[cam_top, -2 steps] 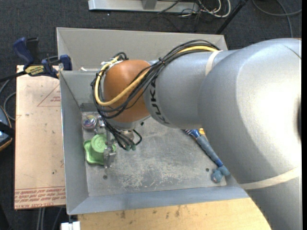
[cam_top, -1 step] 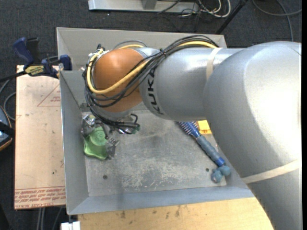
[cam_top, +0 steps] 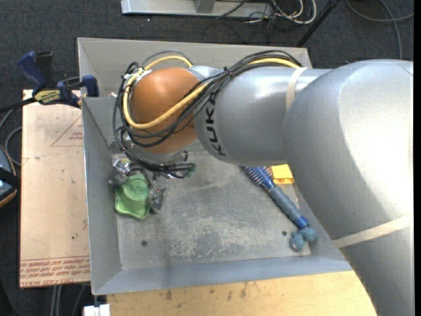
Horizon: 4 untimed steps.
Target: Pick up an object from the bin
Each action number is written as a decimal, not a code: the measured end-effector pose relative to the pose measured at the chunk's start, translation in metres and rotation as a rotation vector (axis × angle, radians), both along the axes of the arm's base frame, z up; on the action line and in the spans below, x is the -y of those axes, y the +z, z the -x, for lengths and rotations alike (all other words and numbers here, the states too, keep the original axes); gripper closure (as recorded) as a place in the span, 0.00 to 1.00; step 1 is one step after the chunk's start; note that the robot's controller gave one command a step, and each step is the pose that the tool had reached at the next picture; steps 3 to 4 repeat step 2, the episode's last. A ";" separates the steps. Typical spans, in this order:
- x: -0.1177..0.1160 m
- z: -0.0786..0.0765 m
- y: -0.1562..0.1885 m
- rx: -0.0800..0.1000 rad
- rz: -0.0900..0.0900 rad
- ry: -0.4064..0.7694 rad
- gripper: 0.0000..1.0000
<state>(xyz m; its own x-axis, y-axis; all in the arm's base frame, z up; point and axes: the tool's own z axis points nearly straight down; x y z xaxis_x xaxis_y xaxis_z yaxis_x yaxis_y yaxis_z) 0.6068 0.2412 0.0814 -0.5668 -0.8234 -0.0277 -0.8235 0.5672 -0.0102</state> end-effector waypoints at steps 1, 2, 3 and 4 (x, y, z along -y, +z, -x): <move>-0.001 0.000 0.001 0.002 -0.003 0.000 1.00; 0.003 0.026 0.136 -0.012 0.018 0.361 1.00; 0.003 0.026 0.136 -0.012 0.018 0.361 1.00; 0.003 0.026 0.136 -0.012 0.018 0.361 1.00</move>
Offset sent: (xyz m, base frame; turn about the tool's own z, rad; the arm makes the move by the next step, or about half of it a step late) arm 0.0000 0.0000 0.0000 0.0000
